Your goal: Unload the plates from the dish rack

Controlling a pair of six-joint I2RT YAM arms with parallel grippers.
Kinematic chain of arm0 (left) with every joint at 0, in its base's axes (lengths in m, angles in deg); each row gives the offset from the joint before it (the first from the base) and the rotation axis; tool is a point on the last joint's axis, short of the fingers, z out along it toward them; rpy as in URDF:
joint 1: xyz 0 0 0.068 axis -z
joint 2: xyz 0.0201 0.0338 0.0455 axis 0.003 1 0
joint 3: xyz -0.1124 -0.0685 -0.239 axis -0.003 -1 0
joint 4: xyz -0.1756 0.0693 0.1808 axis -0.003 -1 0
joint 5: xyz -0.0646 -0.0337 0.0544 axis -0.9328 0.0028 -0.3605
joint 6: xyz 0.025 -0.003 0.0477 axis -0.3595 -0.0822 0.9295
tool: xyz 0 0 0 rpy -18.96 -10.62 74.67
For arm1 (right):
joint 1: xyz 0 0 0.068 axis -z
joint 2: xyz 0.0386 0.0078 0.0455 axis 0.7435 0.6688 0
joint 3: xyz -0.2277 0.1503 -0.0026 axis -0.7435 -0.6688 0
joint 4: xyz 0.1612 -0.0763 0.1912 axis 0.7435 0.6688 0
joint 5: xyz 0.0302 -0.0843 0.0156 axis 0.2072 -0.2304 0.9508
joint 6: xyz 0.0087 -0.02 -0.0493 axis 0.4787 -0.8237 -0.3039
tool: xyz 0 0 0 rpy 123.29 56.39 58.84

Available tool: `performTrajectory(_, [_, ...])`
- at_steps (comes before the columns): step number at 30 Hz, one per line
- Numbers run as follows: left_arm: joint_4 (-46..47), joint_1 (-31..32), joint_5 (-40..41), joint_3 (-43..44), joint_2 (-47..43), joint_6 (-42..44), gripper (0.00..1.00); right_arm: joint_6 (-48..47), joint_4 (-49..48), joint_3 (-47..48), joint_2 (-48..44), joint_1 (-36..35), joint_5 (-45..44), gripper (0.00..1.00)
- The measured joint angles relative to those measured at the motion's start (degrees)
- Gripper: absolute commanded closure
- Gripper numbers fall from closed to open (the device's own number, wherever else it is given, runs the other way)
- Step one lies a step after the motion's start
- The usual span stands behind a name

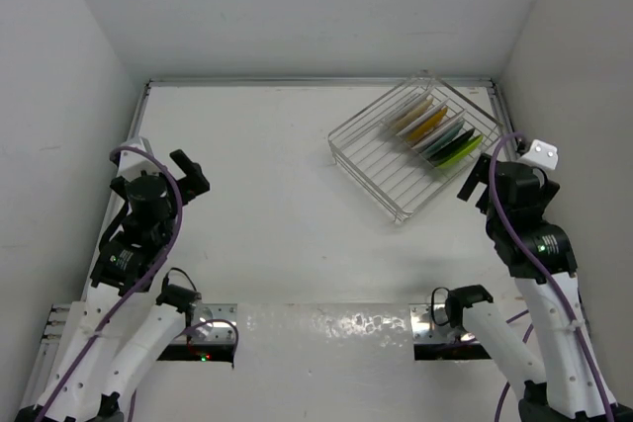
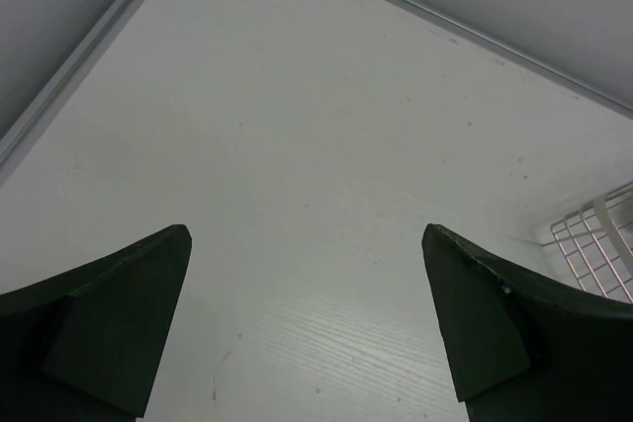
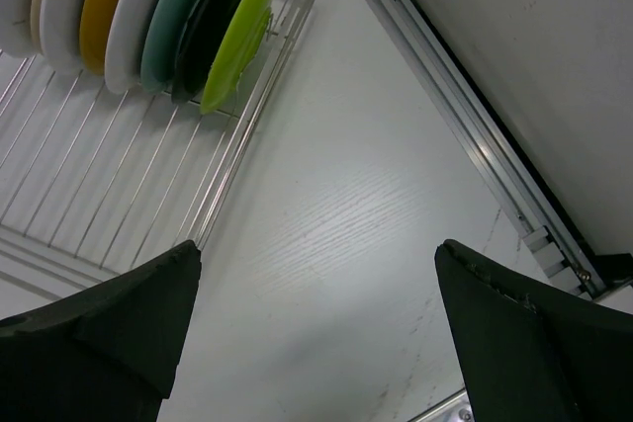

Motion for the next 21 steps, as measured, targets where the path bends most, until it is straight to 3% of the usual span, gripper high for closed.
performTrajectory(9, [0.00,0.00,-0.42,0.02,0.02,0.00,0.00,3.23,-4.72,-2.12,1.42,0.00,0.74,0.01])
performTrajectory(15, [0.02,0.00,-0.50,0.00,0.07,0.00,0.00,6.16,-6.95,6.86,18.18,0.07,1.03,0.01])
performTrajectory(19, [0.02,0.00,-0.74,0.00,0.28,0.02,0.00,7.91,-7.69,20.94,35.76,1.62,1.64,0.15])
performTrajectory(21, [0.04,0.00,-0.92,0.00,0.35,0.02,0.00,9.03,-8.13,26.16,42.53,2.80,1.90,0.28])
